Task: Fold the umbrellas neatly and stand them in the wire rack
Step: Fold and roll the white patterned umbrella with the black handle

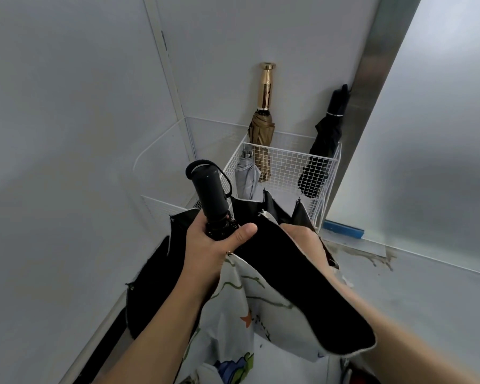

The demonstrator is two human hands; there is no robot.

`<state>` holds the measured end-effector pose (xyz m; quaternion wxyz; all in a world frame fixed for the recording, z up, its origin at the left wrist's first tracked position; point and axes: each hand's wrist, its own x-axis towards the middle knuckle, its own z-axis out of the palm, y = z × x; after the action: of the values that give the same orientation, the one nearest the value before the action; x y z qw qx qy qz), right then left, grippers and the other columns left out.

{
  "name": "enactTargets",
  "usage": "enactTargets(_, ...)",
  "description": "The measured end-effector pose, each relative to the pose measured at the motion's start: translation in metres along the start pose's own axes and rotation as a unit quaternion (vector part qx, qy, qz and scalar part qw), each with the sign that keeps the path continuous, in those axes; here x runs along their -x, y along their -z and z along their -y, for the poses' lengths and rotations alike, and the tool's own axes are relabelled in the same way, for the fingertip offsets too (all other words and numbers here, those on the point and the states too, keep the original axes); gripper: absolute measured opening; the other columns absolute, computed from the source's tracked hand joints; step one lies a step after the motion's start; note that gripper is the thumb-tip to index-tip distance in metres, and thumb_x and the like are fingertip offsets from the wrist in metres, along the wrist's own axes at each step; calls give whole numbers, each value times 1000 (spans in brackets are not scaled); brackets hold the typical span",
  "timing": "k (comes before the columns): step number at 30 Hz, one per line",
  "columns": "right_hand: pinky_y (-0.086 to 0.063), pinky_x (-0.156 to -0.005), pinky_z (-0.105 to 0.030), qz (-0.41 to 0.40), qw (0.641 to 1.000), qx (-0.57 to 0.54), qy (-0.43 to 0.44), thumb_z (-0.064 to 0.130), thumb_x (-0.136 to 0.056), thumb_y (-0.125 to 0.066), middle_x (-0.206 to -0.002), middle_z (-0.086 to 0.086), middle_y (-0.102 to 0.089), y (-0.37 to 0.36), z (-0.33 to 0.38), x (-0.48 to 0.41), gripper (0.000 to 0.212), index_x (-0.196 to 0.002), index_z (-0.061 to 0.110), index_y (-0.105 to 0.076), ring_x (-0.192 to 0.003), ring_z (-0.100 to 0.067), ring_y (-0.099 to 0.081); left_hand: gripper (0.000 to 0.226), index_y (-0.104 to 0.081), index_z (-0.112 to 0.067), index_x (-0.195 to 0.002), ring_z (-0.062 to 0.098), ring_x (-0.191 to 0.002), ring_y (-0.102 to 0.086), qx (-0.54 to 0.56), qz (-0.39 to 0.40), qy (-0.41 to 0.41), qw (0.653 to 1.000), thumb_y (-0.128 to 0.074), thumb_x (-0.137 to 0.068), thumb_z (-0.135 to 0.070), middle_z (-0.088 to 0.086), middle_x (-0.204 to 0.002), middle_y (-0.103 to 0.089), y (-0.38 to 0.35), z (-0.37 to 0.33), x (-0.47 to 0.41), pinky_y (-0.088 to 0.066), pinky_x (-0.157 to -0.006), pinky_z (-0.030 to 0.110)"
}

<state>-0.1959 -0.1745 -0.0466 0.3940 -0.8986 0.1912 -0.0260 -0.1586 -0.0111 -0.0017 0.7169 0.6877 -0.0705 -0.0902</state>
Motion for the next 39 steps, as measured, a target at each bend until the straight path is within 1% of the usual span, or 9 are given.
enactTargets(6,-37,-93,-37,-295,932,129,169,58,-86,-54,-114,0,-56,-16,12,18,39,-109,26,-48,-108,-21,-51,41,-61,-15,-87,6,-71,-70,28,-97,9,995,-81,-56,-33,13,-88,-70,5,1,-9,-52,-62,13)
enactTargets(9,-35,-94,-42,-353,894,140,238,46,-82,-72,-118,-3,-52,-13,10,18,37,-103,27,-48,-115,-26,-48,48,-60,-19,-88,23,-86,-70,35,-134,16,990,-83,-54,-44,22,-99,-69,12,3,-12,-55,-76,28)
enactTargets(11,-35,-90,-40,-364,877,132,285,52,-90,-59,-112,-5,-57,-14,14,20,30,-101,26,-47,-109,-25,-47,50,-60,-18,-88,25,-88,-70,32,-137,14,990,-82,-54,-46,22,-100,-69,14,2,-12,-55,-78,29)
enactTargets(16,-48,-74,-39,-232,895,194,328,41,-85,-60,-101,2,-56,-38,10,25,28,-110,30,-55,-90,-24,-58,39,-59,-18,-83,-3,-62,-65,39,-134,4,990,-79,-54,-35,0,-81,-66,10,-6,-10,-49,-59,10)
enactTargets(21,-52,-58,-24,-177,905,158,352,41,-84,-47,-94,8,-65,-36,16,30,33,-111,25,-54,-82,-5,-52,27,-61,-19,-85,2,-67,-64,11,-150,17,989,-83,-73,-9,-4,-80,-65,18,-2,-15,-48,-59,9)
enactTargets(26,-40,-98,-27,107,970,-91,197,22,-102,-42,-143,4,-54,-39,14,33,41,-142,23,-51,-128,-13,-50,26,-60,-15,-83,8,-65,-58,3,-184,19,983,-72,-79,7,0,-76,-61,23,0,-19,-46,-55,7)
enactTargets(30,-50,-88,-37,58,964,-101,238,42,-93,-50,-124,21,-60,-43,10,31,37,-129,40,-59,-110,-4,-59,23,-61,-13,-85,3,-58,-63,26,-169,40,984,-75,-78,4,-1,-75,-63,22,-3,-18,-48,-54,9)
enactTargets(34,-42,-86,-24,58,970,-28,235,44,-92,-47,-116,22,-58,-43,5,23,33,-117,34,-66,-103,4,-52,22,-65,-17,-82,9,-60,-67,75,-133,98,983,-79,-74,-3,3,-77,-69,29,-3,-22,-53,-60,22)
enactTargets(39,-42,-66,-15,171,962,-206,51,28,-101,-53,-79,11,-59,-43,11,15,26,-90,11,-68,-84,-7,-56,23,-64,-14,-72,-4,-48,-59,18,-174,71,982,-77,-75,5,-5,-62,-65,25,-2,-23,-47,-53,8)
